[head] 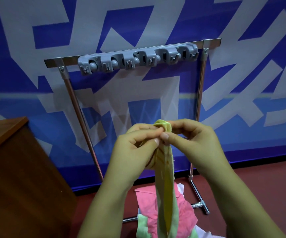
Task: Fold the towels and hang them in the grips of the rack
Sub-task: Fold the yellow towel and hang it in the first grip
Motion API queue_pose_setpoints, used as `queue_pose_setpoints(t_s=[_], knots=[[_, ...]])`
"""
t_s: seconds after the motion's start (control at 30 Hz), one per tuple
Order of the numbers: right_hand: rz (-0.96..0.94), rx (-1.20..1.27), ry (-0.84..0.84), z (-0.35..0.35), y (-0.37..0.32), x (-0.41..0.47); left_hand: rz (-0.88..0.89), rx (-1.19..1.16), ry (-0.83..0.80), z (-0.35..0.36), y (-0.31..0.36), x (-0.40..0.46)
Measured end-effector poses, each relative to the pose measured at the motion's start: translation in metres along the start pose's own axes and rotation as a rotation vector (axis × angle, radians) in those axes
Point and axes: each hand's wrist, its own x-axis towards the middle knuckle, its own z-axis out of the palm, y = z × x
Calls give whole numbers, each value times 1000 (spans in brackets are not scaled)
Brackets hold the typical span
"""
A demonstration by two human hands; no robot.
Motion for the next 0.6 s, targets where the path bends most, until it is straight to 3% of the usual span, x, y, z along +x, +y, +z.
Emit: queue_pose_setpoints(t_s=[0.23,0.4,0.6], knots=[[-23,-15,-71,0,1,4,50,96,-59,-11,-3,1],[-20,19,-98,-4,2,5,174,517,39,-18,-18,-1],[5,139,-118,-9,1,7,30,518,-177,-43,-41,3]])
